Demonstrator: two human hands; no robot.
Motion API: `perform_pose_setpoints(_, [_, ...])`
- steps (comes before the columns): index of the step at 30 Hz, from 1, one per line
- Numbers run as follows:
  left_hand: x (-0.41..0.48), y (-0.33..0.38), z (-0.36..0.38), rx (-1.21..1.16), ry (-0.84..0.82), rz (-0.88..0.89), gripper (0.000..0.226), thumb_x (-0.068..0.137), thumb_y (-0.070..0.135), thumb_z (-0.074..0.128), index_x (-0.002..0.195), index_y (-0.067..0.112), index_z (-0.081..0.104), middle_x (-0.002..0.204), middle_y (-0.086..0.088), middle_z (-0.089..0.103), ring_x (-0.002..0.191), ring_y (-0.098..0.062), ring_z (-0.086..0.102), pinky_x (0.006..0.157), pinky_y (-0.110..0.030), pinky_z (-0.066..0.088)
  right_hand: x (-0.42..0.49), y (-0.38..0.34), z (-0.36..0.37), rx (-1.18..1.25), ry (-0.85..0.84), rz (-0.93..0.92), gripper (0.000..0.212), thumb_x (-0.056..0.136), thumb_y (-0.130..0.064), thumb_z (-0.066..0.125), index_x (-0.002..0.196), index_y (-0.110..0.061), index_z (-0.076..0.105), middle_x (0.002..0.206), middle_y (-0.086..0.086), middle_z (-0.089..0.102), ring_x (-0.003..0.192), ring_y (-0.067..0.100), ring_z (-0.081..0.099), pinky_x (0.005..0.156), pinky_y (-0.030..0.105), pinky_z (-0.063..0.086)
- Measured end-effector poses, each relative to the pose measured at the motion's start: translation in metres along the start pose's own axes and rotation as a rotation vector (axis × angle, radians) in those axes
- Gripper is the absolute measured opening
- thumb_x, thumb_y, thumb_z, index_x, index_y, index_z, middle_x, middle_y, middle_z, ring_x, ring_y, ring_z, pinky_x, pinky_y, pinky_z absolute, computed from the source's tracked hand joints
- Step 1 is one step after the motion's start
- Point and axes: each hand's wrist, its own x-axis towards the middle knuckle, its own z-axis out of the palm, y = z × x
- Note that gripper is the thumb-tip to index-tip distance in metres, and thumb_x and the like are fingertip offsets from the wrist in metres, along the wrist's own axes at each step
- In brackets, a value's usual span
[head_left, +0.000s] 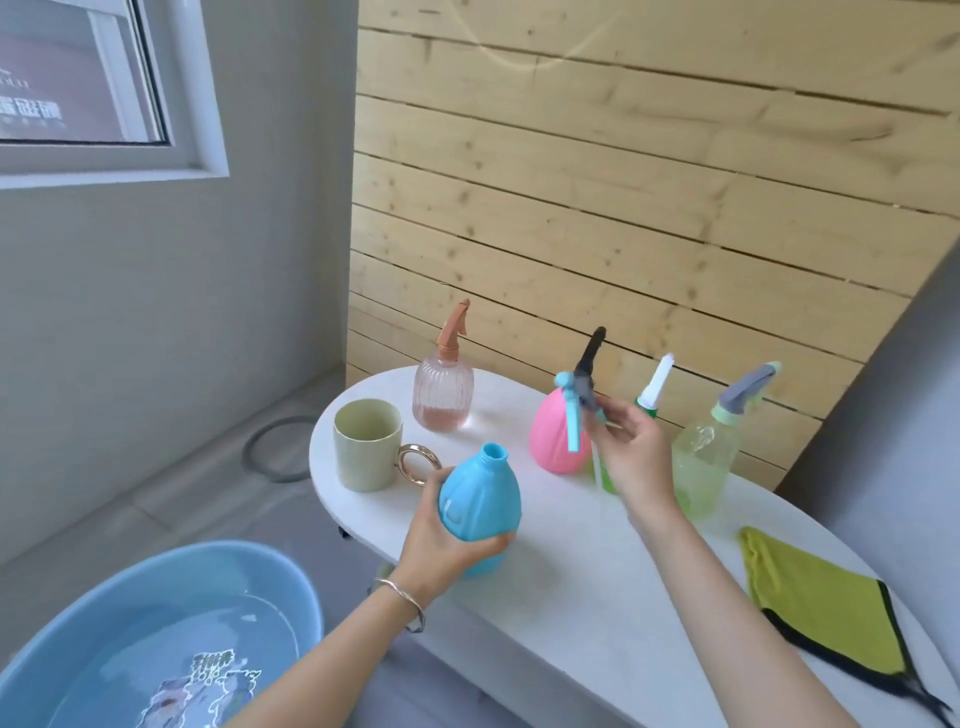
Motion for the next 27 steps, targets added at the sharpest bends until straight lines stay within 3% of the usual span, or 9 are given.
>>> perform_pose_setpoints(4, [0.003, -0.002, 0.005, 0.023, 0.003, 0.003, 0.086, 0.042, 0.041, 0.086, 0.117, 0.032, 0.045, 0.111, 0.009, 0.06, 0.094, 0.004, 0.06, 0.071, -0.014, 0.05, 0.002, -0.042, 0.006, 0.348, 0.014, 0.013, 0.011, 0.085, -0.016, 0.07, 0.096, -0.019, 0.069, 0.095, -0.001, 0.073, 0.096, 0.017, 0.066, 0.092, 0.034, 0.049])
perform_pose_setpoints(7, [0.004, -0.003, 0.005, 0.036, -0.009, 0.015, 0.084, 0.044, 0.039, 0.086, 0.116, 0.032, 0.044, 0.111, 0.008, 0.059, 0.094, 0.004, 0.06, 0.072, -0.012, 0.049, -0.009, -0.069, 0.011, 0.516, -0.039, 0.01, 0.007, 0.077, -0.028, 0.073, 0.083, -0.026, 0.076, 0.087, -0.009, 0.073, 0.103, 0.019, 0.065, 0.097, 0.031, 0.046])
perform_pose_setpoints(9, [0.005, -0.004, 0.004, 0.062, -0.025, 0.022, 0.083, 0.045, 0.039, 0.086, 0.116, 0.033, 0.043, 0.11, 0.008, 0.06, 0.094, 0.004, 0.06, 0.072, -0.012, 0.049, -0.016, -0.081, 0.015, 0.57, -0.088, -0.008, 0.015, 0.065, -0.037, 0.074, 0.077, -0.029, 0.077, 0.085, -0.012, 0.072, 0.102, 0.015, 0.066, 0.097, 0.027, 0.046])
perform_pose_setpoints(13, [0.006, -0.004, 0.002, 0.1, -0.039, 0.028, 0.08, 0.048, 0.037, 0.086, 0.115, 0.032, 0.042, 0.108, 0.011, 0.059, 0.094, 0.006, 0.059, 0.072, -0.012, 0.048, -0.019, -0.079, 0.025, 0.508, -0.102, -0.033, 0.012, 0.085, -0.015, 0.067, 0.096, -0.013, 0.071, 0.091, 0.0, 0.071, 0.087, 0.005, 0.067, 0.076, 0.013, 0.048])
perform_pose_setpoints(15, [0.006, -0.004, 0.001, 0.11, -0.043, 0.031, 0.079, 0.05, 0.034, 0.087, 0.115, 0.032, 0.042, 0.108, 0.011, 0.059, 0.093, 0.006, 0.059, 0.072, -0.013, 0.049, -0.019, -0.074, 0.028, 0.475, -0.101, -0.059, 0.014, 0.088, -0.007, 0.063, 0.101, -0.006, 0.069, 0.089, -0.003, 0.072, 0.085, 0.003, 0.067, 0.073, 0.011, 0.047])
perform_pose_setpoints(18, [0.007, -0.005, 0.0, 0.119, -0.045, 0.025, 0.08, 0.051, 0.035, 0.087, 0.116, 0.033, 0.042, 0.108, 0.011, 0.06, 0.094, 0.005, 0.059, 0.073, -0.014, 0.05, -0.023, -0.061, 0.033, 0.426, -0.179, -0.081, 0.02, 0.087, -0.005, 0.064, 0.107, -0.002, 0.066, 0.089, -0.004, 0.071, 0.083, 0.002, 0.065, 0.075, 0.011, 0.047])
perform_pose_setpoints(21, [0.007, -0.006, -0.001, 0.126, -0.047, 0.016, 0.08, 0.049, 0.039, 0.086, 0.116, 0.035, 0.041, 0.108, 0.012, 0.06, 0.093, 0.005, 0.06, 0.074, -0.015, 0.05, -0.027, -0.04, 0.04, 0.234, -0.36, -0.066, 0.017, 0.086, -0.005, 0.067, 0.102, -0.01, 0.066, 0.099, 0.002, 0.07, 0.09, 0.006, 0.064, 0.081, 0.017, 0.047])
perform_pose_setpoints(24, [0.007, -0.007, 0.0, 0.126, -0.046, 0.008, 0.081, 0.049, 0.04, 0.086, 0.116, 0.034, 0.041, 0.106, 0.009, 0.062, 0.092, 0.001, 0.062, 0.073, -0.015, 0.05, -0.03, -0.019, 0.043, 0.121, -0.496, -0.014, 0.024, 0.084, 0.004, 0.064, 0.095, -0.017, 0.062, 0.095, -0.003, 0.07, 0.088, 0.003, 0.065, 0.086, 0.023, 0.048])
perform_pose_setpoints(27, [0.008, -0.006, 0.0, 0.122, -0.046, 0.009, 0.082, 0.048, 0.04, 0.085, 0.116, 0.032, 0.041, 0.106, 0.008, 0.062, 0.092, 0.001, 0.062, 0.073, -0.014, 0.05, -0.029, -0.007, 0.04, 0.098, -0.564, 0.012, 0.022, 0.085, 0.001, 0.065, 0.099, -0.016, 0.061, 0.107, 0.006, 0.071, 0.098, 0.01, 0.066, 0.092, 0.024, 0.05])
